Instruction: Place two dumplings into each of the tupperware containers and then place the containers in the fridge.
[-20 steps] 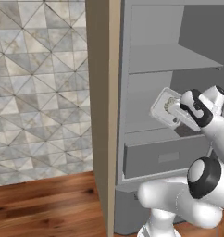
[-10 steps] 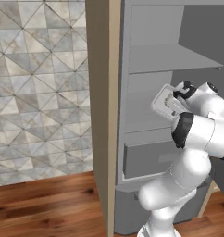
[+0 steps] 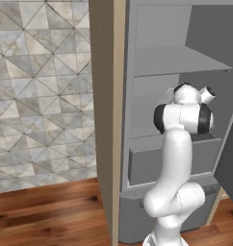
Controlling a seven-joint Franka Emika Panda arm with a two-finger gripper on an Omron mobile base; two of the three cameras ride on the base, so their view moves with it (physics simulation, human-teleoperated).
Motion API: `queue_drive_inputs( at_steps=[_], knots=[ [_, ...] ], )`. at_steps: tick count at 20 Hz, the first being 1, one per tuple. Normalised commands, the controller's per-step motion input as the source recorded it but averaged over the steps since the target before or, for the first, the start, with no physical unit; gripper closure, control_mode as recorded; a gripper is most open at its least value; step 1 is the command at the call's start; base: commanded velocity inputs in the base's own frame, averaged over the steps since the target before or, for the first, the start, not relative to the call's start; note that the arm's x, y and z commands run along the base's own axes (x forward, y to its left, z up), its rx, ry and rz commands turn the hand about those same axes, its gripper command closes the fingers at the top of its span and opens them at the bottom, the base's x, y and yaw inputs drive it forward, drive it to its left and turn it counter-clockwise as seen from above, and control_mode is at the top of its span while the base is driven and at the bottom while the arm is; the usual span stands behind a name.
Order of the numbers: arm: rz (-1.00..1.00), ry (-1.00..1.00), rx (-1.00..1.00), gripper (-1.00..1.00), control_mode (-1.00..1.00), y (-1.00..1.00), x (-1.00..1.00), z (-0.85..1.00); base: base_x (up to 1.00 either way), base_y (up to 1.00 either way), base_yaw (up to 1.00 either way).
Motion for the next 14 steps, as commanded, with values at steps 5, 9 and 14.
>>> queue_drive_inputs(
  at_steps=[5,9,14],
  knots=[
    [0.00,0.00,0.00,1.00,-1.00,-0.29,1.00,-0.26,0.00,0.00,0.00],
    [0.00,0.00,0.00,1.00,-1.00,-0.12,0.99,-0.28,0.00,0.00,0.00],
    [0.00,-0.01,-0.09,-1.00,-1.00,0.00,0.41,-0.59,0.00,0.00,0.00]
  ],
)
